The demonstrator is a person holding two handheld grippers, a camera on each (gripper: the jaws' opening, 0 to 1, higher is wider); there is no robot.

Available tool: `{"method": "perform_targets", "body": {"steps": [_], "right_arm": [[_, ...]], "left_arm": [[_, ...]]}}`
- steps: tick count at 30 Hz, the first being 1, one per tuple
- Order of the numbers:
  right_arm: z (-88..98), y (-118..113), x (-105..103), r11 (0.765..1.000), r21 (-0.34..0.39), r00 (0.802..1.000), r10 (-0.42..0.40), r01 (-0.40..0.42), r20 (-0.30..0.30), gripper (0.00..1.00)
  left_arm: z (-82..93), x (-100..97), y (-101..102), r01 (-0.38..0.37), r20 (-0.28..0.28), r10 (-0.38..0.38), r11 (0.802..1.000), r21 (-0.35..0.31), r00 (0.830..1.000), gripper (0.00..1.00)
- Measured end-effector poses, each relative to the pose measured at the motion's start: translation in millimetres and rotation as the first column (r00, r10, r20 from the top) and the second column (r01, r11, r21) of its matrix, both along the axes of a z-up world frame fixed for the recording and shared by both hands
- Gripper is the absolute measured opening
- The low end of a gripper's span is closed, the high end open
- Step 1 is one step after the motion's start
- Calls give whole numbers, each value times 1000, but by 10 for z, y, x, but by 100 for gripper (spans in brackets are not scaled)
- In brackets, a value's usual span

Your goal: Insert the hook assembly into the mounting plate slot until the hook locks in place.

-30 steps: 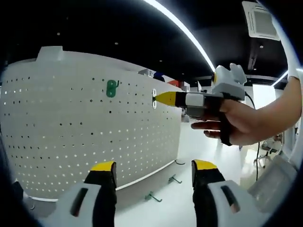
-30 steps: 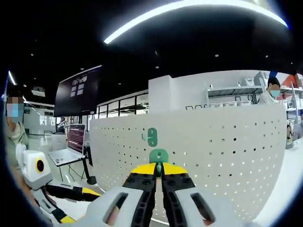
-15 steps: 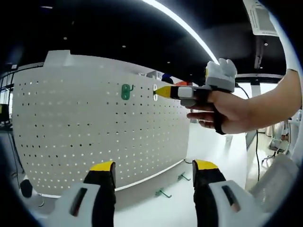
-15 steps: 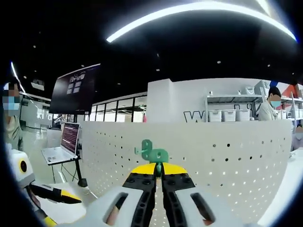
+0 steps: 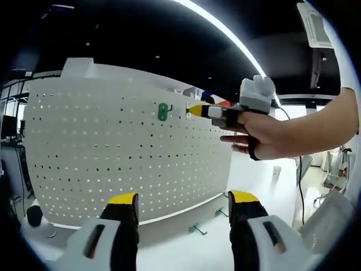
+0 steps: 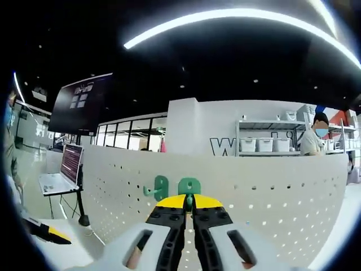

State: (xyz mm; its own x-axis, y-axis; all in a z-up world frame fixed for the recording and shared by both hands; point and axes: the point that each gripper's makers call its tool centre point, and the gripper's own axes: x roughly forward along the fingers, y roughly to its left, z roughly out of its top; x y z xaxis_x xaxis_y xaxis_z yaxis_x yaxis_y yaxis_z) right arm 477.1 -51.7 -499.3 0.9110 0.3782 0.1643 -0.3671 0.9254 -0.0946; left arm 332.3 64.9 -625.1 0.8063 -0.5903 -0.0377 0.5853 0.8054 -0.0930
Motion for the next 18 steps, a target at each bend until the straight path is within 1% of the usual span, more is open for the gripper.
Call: {"method": "perform_targets", "body": {"steps": [7,11,14,18], "right_arm": [[-29,-20,86,1000,-7,1000,-22,22,-7,1],[9,-29,145,1000,2,1000,-27,27,-5,1],[34,-13,178,1000,-5,1000,-28,28,4,1],[27,-23,207,999,-8,999,-39,39,-4,1]], "left_arm": [[-12,-12,5,-1,-4,1,1000,6,1000,65],[-1,-21,-12,7,-4,-7,1000,0,1000,64],[0,-19,-7,9,-4,-9,1000,-1,1000,64],[-10,-4,28,5,-6,-5,1000,-1,1000,64]]}}
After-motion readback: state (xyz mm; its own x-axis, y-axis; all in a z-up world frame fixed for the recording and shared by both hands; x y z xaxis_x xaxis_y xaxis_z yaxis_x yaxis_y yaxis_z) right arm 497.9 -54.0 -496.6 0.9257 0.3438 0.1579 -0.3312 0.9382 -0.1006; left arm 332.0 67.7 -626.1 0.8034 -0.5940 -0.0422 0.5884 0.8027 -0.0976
